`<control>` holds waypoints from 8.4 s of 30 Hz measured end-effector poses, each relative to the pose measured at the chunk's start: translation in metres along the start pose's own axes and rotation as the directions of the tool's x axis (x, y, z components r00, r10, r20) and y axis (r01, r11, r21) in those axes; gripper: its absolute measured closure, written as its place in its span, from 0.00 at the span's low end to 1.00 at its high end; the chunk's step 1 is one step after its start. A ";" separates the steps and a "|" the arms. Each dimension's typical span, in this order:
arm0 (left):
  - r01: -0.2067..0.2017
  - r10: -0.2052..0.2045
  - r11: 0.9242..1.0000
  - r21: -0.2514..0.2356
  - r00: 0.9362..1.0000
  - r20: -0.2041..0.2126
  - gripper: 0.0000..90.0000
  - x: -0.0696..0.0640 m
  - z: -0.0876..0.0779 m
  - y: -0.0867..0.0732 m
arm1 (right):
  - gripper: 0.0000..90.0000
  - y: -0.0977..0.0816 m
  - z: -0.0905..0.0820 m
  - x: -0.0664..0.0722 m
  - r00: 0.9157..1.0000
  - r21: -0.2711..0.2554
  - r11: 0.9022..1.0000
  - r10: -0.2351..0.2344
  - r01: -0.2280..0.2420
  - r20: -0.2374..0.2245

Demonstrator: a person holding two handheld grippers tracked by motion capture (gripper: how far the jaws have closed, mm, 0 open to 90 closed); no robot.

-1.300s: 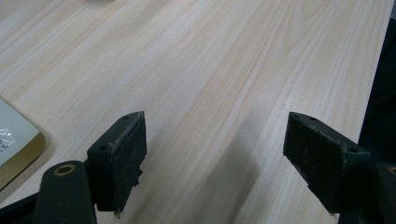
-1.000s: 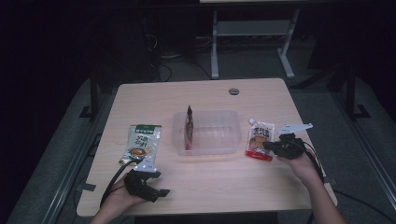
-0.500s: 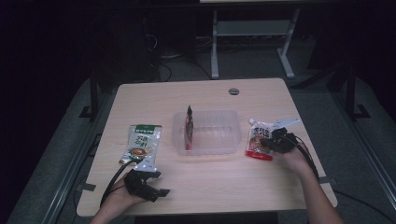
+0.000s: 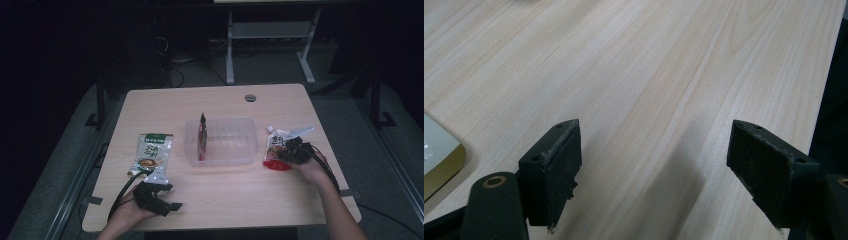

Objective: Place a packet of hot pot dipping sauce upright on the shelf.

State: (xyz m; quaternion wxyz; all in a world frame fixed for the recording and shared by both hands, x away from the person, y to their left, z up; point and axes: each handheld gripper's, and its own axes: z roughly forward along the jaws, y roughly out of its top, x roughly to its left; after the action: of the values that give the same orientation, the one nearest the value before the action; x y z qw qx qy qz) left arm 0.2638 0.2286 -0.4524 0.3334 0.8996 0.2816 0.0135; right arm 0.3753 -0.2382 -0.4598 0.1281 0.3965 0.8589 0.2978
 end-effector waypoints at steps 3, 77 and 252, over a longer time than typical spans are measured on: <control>-0.004 0.004 1.000 -0.001 1.000 -0.002 0.24 -0.001 0.000 0.000 | 1.00 0.002 0.003 -0.002 1.000 0.020 1.000 0.006 -0.006 -0.012; -0.104 0.111 0.991 -0.082 0.990 0.090 0.42 -0.028 0.016 0.051 | 1.00 -0.036 -0.052 0.061 0.962 -0.042 0.997 -0.077 0.069 -0.261; -0.106 0.107 0.994 -0.018 0.989 0.100 0.43 -0.017 -0.004 0.015 | 1.00 0.019 -0.060 0.109 0.757 -0.321 0.944 -0.151 -0.082 -0.636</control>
State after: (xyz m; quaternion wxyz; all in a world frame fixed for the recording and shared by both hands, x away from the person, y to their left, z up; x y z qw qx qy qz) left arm 0.2556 0.2131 -0.4371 0.3517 0.9108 0.2158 -0.0122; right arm 0.2886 -0.1707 -0.3990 -0.1094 0.2245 0.7943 0.5538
